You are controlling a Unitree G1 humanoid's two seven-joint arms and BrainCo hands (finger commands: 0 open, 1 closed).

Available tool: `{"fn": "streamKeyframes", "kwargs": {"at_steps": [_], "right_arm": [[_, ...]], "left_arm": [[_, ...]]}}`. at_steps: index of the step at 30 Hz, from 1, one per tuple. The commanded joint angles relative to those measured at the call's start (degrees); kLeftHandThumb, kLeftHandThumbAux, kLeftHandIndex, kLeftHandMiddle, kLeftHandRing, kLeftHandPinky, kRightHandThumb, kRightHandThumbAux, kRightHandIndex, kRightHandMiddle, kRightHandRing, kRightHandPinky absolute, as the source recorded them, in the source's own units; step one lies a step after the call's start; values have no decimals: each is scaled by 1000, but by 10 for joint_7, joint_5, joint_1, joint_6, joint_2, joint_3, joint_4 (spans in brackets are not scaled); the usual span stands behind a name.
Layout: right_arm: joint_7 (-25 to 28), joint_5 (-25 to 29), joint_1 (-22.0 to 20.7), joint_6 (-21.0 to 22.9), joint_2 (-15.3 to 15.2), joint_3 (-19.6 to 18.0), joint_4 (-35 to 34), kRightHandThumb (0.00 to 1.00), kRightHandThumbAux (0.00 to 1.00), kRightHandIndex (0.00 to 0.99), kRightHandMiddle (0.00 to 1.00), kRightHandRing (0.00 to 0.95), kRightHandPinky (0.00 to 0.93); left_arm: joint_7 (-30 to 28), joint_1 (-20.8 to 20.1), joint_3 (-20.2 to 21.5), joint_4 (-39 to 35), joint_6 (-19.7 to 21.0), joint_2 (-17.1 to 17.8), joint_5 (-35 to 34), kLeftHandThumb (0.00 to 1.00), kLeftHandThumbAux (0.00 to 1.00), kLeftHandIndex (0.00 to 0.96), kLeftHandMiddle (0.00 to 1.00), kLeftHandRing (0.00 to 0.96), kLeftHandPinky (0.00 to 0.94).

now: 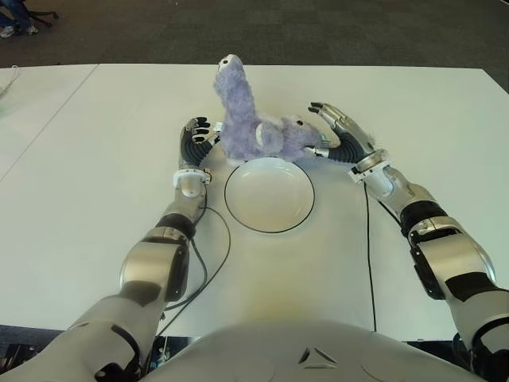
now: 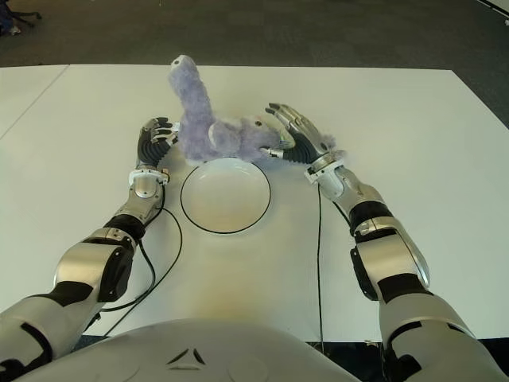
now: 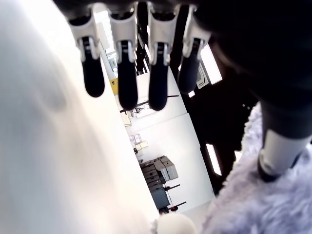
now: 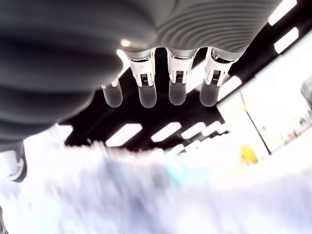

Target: Put the doll into the plate.

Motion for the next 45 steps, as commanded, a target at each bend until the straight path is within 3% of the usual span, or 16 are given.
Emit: {"fn": "streamKeyframes", "kwargs": {"at_steps": [1, 15, 31, 32, 34, 35, 36, 38, 39, 40, 45], "right_arm": [[16, -2, -13, 12, 5, 20, 35, 293, 402, 26, 0, 0, 0], [32, 13, -19, 29, -3, 22, 70, 204, 444, 37, 0, 0, 0], [62, 56, -16, 57, -1, -5, 79, 224, 471, 68, 0, 0, 0], [63, 58, -15, 58, -2, -6, 79, 239, 486, 86, 0, 0, 74], [66, 62, -14, 61, -2, -8, 80, 243, 491, 92, 0, 0, 97], [66, 64, -13, 63, -2, -8, 80, 272, 514, 116, 11, 34, 157], [64, 63, -13, 68, -2, -8, 80, 426, 593, 243, 200, 259, 345], [64, 64, -13, 78, -1, -8, 80, 460, 603, 283, 258, 327, 399], [70, 68, -13, 86, 0, -11, 82, 637, 686, 385, 403, 472, 535], [74, 71, -13, 91, 0, -13, 82, 684, 706, 415, 542, 589, 656], [73, 93, -5, 125, 7, -30, 79, 702, 714, 433, 716, 730, 788]], "left_arm": [[2, 106, -12, 75, 80, -45, 10, 0, 543, 275, 311, 312, 296], [-17, 107, -4, 74, 76, -47, -1, 0, 470, 270, 307, 305, 276], [-21, 107, -3, 74, 70, -47, -2, 0, 435, 270, 306, 300, 288], [-21, 106, -3, 74, 70, -47, -2, 0, 435, 274, 313, 303, 280], [-23, 106, -3, 74, 71, -47, -3, 0, 434, 276, 315, 304, 278], [-23, 106, -2, 74, 72, -47, -4, 0, 437, 277, 316, 305, 280], [-26, 106, -1, 74, 73, -47, -5, 0, 450, 283, 319, 309, 288], [-28, 106, 0, 74, 74, -47, -6, 0, 445, 282, 317, 307, 285], [-27, 106, -1, 74, 74, -47, -5, 0, 446, 281, 315, 305, 284], [-26, 106, -1, 74, 73, -47, -4, 0, 445, 277, 313, 304, 287], [-12, 107, -10, 74, 73, -46, 6, 0, 444, 267, 304, 302, 307]]}}
